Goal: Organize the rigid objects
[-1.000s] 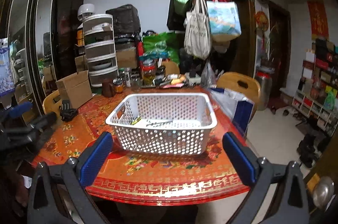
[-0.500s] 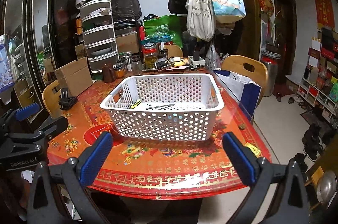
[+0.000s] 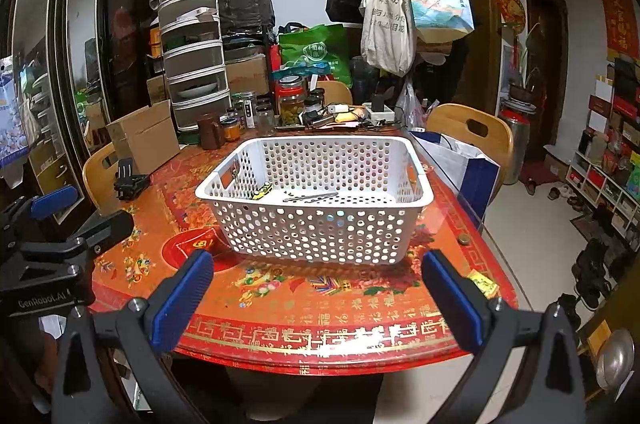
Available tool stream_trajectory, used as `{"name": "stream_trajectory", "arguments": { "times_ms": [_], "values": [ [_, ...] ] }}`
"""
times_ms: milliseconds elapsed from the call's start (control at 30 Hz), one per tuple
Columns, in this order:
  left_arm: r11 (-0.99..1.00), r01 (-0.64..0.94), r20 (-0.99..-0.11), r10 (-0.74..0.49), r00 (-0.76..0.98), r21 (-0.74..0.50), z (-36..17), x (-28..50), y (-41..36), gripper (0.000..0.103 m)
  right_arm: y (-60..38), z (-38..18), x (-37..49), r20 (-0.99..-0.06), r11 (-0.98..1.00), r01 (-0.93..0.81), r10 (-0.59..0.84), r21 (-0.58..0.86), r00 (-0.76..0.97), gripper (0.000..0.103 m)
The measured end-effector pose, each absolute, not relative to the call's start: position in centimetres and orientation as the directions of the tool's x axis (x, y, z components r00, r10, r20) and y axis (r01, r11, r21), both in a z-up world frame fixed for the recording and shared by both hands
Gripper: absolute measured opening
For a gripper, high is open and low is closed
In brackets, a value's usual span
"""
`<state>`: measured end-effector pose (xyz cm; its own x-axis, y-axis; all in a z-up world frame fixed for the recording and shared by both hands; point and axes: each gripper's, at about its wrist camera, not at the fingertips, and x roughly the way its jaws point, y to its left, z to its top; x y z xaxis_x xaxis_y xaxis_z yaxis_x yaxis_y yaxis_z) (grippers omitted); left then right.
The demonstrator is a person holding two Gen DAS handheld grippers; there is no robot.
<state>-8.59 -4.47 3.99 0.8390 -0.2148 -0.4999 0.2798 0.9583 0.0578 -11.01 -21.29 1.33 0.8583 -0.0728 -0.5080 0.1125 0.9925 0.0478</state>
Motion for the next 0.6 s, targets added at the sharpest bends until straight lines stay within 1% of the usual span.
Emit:
{"name": "stream_trajectory", "arguments": {
  "times_ms": [600],
  "values": [
    [0.959, 0.279, -0.5, -0.214, 0.839, 0.058, 4.07, -8.62, -4.46, 0.103, -21.18, 1.37, -11.2, -0.505, 0.993, 0.108, -0.074, 0.038, 0.86, 0.103]
  ]
}}
